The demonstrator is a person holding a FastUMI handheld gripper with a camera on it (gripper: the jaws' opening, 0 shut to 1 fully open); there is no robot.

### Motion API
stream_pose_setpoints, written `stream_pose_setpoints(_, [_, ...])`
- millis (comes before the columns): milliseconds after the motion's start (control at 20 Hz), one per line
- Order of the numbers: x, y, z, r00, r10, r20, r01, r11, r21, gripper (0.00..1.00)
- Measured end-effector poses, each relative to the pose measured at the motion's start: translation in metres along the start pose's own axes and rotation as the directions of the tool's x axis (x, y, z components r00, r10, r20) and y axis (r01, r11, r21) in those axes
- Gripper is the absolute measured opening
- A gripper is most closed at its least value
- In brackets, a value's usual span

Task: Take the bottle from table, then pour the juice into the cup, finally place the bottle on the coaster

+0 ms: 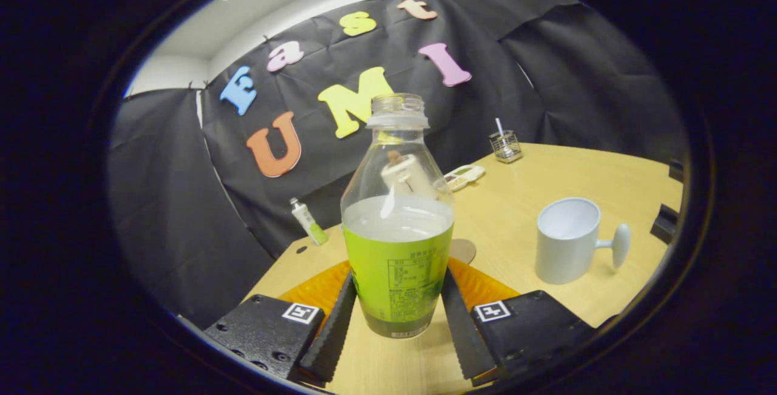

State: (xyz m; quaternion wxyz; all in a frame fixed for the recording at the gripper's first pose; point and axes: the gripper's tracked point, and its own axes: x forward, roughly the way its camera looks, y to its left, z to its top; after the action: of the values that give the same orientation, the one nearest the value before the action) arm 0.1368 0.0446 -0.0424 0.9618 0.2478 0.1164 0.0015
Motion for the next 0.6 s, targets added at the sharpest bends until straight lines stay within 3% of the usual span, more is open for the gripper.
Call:
stream_pose_setpoints(200, [-0.005, 0.009, 0.003, 0.997, 0.082, 0.015, -0.084, 0.974, 0.212, 0.78])
stream_pose_setpoints(350, [-0.005, 0.020, 0.007, 0.986, 0.158, 0.049, -0.165, 0.913, 0.372, 0.78])
stream_pose_setpoints(600, [-0.006, 0.026, 0.022, 0.969, 0.209, 0.130, -0.246, 0.809, 0.534, 0.77])
